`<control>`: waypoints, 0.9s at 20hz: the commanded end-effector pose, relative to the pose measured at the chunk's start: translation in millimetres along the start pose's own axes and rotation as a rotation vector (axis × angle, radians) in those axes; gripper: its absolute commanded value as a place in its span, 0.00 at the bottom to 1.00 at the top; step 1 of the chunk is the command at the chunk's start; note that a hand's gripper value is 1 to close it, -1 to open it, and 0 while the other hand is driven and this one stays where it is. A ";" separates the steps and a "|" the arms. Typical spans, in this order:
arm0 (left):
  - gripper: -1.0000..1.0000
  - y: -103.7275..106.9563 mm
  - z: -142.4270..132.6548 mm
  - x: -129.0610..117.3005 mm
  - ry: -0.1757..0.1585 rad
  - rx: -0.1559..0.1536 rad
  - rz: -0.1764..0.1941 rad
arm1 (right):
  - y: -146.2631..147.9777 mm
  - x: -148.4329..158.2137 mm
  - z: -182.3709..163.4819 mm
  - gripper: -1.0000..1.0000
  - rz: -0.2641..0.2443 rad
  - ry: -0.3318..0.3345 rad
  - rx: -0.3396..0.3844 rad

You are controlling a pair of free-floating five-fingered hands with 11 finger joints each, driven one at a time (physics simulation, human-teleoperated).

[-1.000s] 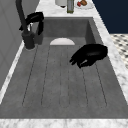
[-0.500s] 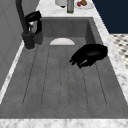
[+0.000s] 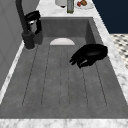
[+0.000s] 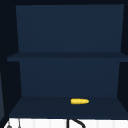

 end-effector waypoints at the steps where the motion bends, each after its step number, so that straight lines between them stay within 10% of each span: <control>1: 0.50 0.0 0.0 0.0 0.000 0.000 0.000 | -13.0 -2.6 -4.9 1.00 0.044 -0.022 0.094; 18: 0.50 0.0 0.0 0.0 0.000 0.000 0.000 | -12.1 11.8 -20.8 1.00 0.106 0.036 0.247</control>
